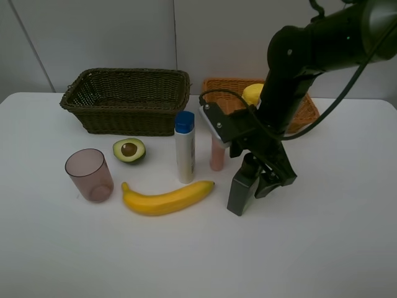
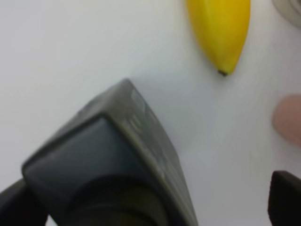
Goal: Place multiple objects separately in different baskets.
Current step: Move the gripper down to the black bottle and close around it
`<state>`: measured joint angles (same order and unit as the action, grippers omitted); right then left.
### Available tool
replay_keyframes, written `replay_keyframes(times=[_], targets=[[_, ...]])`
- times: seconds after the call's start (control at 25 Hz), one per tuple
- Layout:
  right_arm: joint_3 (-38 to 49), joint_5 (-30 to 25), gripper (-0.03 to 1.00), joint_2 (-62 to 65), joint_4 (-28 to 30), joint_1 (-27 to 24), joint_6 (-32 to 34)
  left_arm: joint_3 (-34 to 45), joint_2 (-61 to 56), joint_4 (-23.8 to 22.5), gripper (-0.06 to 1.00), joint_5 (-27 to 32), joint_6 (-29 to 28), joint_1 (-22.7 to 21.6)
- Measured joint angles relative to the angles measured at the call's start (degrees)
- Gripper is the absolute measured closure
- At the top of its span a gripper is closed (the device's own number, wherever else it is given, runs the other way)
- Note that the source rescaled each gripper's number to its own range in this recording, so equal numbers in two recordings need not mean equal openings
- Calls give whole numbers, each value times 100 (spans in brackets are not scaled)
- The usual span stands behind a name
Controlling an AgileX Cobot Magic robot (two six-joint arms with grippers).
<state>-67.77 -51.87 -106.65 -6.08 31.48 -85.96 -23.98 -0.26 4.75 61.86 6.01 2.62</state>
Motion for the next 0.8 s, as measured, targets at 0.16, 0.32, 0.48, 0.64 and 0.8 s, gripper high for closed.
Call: replay_keyframes(times=[0.16,0.32,0.48,0.64,0.8], targets=[[0,0,-2,0,-268,0,-206,0,0,0,-5,0,0,0],[0,-48,-2,0,-272,0,-240,0,0,0,-5,0,0,0],[0,-59,-2,0,-279,0,-240,0,0,0,-5,0,0,0],[0,-47,-2,0,-278,0,-192,0,0,0,-5,0,0,0],[0,-47,-2,0,-252,0,-182,0,0,0,-5,0,0,0]])
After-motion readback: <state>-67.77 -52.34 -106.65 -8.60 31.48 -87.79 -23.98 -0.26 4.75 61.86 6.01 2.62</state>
